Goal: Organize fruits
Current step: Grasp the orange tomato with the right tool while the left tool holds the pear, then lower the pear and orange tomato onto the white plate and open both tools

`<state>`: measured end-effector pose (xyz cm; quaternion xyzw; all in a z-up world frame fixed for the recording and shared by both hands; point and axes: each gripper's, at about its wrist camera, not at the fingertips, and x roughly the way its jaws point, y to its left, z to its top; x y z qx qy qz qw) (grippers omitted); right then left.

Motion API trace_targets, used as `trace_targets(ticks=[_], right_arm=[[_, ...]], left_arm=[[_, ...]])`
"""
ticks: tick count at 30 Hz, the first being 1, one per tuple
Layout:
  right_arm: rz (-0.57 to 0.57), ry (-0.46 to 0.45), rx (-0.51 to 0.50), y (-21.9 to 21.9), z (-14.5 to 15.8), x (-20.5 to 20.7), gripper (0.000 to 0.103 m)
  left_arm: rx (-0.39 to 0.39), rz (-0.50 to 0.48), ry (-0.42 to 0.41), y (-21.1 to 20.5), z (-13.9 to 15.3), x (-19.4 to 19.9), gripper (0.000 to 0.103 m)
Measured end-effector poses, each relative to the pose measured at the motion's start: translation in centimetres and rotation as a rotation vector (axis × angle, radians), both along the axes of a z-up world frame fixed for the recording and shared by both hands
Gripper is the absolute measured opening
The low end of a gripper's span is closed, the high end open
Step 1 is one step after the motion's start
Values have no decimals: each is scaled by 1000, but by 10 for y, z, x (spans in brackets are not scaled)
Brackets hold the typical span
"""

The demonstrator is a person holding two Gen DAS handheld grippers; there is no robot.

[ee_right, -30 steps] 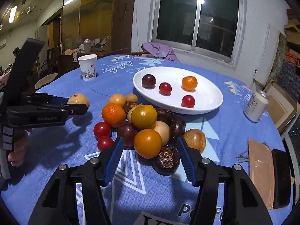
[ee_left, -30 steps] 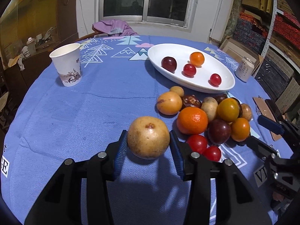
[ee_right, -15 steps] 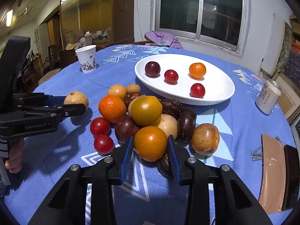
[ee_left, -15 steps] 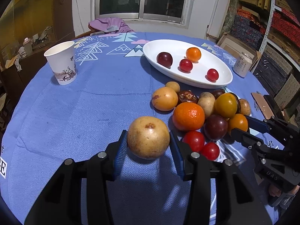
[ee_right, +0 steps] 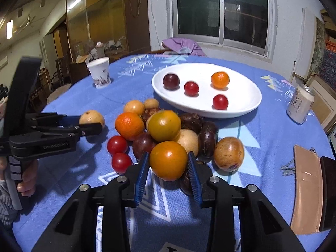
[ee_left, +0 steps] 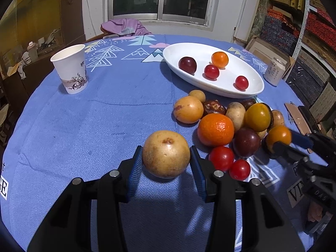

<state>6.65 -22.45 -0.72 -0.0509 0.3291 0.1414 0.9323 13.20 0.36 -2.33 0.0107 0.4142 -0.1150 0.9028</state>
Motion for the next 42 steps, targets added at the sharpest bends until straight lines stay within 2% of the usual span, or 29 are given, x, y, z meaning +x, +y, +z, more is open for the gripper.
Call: trace_targets(ticks=[6,11,14,19,23,28,33,36,39,42], right_arm=[[-71,-72,96,-34,35,0,38],[-112,-92,100,-52,71,34,38],[-134,-74,116,-60,81,68,38],[-172,15,147,-68,61,129,38],[-189,77,128,-69,37,165,38],[-201,116,108,-72,19,189,38],[-214,163,124,-79,2,204,38],[-210,210,169,-84,-3,206,40],[-220,165,194,-87,12,196,46],[-212,104,204,-87,37,177,46]], left_arm=[[-44,5,-6,-1,22,14,44],[-10,27,-35,-15,58,60,44],[-3,33,-32,-30,73,99,44],[25,26,2,-63,70,160,44],[48,14,48,-85,48,200,44],[55,2,99,-101,25,237,44],[58,-16,137,-110,9,252,45],[63,-4,112,-110,11,251,50],[36,-4,97,-104,24,242,50],[31,6,61,-93,47,223,54]])
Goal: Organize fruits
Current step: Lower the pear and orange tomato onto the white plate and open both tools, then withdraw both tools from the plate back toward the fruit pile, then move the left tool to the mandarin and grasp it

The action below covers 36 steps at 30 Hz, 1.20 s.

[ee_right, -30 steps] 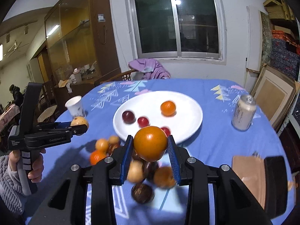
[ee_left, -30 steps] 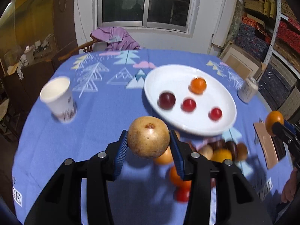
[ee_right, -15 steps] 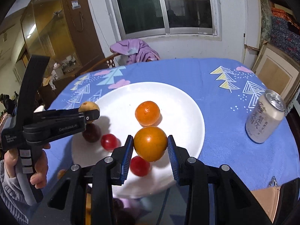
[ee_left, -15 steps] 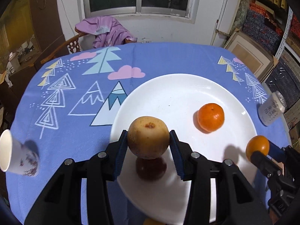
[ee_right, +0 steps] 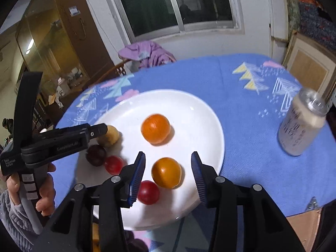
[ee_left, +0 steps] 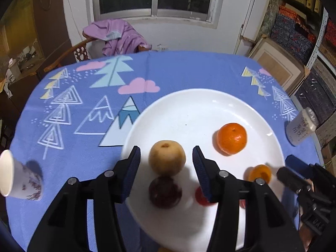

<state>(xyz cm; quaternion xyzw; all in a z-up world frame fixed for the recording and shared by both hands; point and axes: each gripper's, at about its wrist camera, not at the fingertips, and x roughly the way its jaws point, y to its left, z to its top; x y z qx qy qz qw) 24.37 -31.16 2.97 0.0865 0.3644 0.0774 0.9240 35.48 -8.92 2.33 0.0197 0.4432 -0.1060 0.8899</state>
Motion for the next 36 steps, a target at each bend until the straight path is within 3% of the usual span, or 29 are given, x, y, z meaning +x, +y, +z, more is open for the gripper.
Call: trace_targets(ticks=[3,7,11,15,18,28,36], right_arm=[[11,-76,29,1,30,-34,49],[6,-181,36,3,46,-92,67],[-3,-209,-25,12,31,-138,69],[-32,-206,-65,11,11,-161,70],[-45,-190,-68,7,5,-162,70],[-37,-169,-14,0,5,-158,72],[-25,-174,-30,4,5,-161,74]], left_arm=[[12,15,-53,17,26,-34,63],[29,29,-111,39,42,-97,66],[36,35,-132,50,23,-159,72],[-32,15,-76,56,-13,-196,72],[-43,9,-36,55,-29,-199,72],[-71,-80,-19,46,-44,-192,73],[-72,-120,2,40,-60,-185,62]])
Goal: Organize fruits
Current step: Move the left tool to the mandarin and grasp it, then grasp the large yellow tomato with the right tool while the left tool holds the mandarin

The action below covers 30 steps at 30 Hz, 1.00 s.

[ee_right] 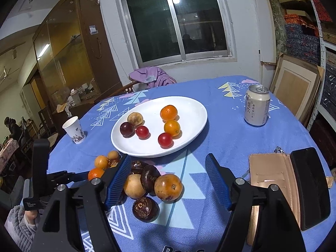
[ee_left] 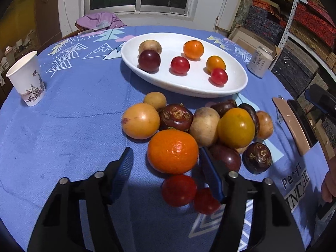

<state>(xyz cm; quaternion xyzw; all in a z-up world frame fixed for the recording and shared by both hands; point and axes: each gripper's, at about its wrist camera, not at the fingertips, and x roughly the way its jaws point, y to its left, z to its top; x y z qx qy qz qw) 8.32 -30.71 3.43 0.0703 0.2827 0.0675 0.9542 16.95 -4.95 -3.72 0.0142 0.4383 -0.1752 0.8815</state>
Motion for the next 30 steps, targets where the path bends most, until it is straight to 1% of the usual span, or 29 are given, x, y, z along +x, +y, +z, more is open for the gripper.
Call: trace_targets(ticks=[3,4,5,6,9,14,17,20,22,25,27,30], right_arm=[[0,-3,4,-1,0,-1,74],[0,-5,5,-1,1,-1,74],[0,-5,4,-1,1,-2,74],[1,-4,5,-1,1,-2,74],[4,-2,-3,0,0,-2,74],[17,-8,-25,5,0,-4,74],[37,-7,-48,12,-4,-4,74],[77,-1,-97,27,-11,-5,74],[118,2,-146,44,-17,-6,74],[162,-23,-209,65,-20,-11,74],[187,-39,-239,77,-19,-13,74],[206,-28,-279,95,-22,-9,74]], left_arm=[[-15,-12,-3,0,1,1,52],[-14,-17,-10,-1,1,0,50],[-5,-27,-22,-3,2,-1,46],[6,-32,-33,-5,3,-3,45],[36,-33,-58,-8,3,-6,45],[24,-16,-57,-3,6,-8,45],[31,18,-71,7,13,-14,45],[16,76,-90,27,26,-23,45],[9,117,-97,42,31,-27,45],[23,158,-78,61,26,-32,45],[20,174,-49,69,21,-29,45],[8,187,-36,74,19,-24,45]])
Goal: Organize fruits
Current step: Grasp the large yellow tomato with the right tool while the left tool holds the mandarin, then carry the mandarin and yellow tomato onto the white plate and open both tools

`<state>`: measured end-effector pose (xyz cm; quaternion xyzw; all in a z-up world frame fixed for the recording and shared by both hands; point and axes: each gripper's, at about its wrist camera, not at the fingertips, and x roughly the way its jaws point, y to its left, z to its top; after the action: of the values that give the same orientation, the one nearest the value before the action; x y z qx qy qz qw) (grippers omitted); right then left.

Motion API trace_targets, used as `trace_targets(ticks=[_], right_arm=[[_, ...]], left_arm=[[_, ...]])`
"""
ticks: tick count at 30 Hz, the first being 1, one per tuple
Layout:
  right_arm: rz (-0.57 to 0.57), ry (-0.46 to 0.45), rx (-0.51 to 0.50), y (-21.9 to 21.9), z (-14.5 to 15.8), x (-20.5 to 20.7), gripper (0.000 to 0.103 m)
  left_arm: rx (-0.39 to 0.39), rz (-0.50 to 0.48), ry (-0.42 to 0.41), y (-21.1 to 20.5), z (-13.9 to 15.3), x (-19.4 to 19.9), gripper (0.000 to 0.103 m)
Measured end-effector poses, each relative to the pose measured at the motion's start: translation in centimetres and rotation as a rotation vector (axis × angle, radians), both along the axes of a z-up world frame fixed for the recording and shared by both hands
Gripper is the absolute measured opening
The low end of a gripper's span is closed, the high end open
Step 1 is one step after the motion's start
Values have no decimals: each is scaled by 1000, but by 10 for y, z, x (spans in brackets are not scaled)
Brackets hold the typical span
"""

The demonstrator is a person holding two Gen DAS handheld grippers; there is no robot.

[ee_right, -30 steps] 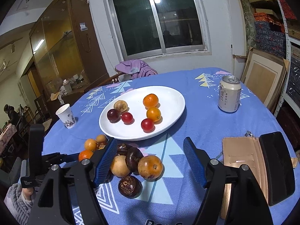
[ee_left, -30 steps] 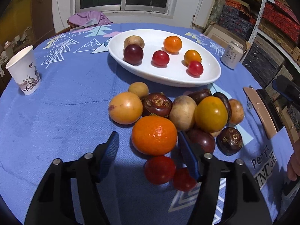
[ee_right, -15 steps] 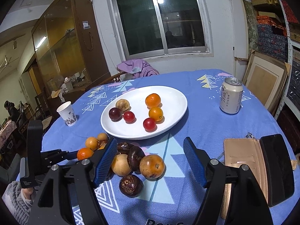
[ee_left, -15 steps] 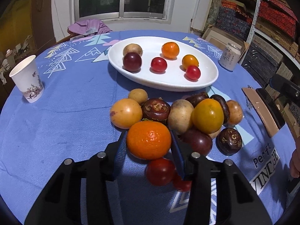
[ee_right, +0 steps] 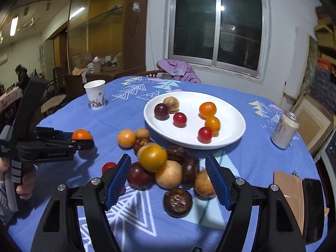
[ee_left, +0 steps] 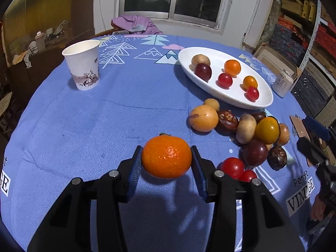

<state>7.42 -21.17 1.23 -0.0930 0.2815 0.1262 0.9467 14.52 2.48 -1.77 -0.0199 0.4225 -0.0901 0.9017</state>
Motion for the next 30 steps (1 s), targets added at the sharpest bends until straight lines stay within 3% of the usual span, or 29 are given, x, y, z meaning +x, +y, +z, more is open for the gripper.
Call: trace_targets(ticks=[5,10,16,23,30], right_arm=[[8,54,-34,19,-11,15,67],[-1,102,-22,24,-19,28,49],[-13,125,-12,21,-25,34,39],[-16,131,39,12,-21,33,38],[-87,-54,207,-42,45,-7,38]], left_arm=[[12,-19,-19,-5,2,-5,45],[15,-37,-27,-11,4,-7,45],[16,-47,-27,-14,4,-8,45],[20,-63,-18,-17,0,-7,45],[9,-62,-63,-17,10,-14,45]])
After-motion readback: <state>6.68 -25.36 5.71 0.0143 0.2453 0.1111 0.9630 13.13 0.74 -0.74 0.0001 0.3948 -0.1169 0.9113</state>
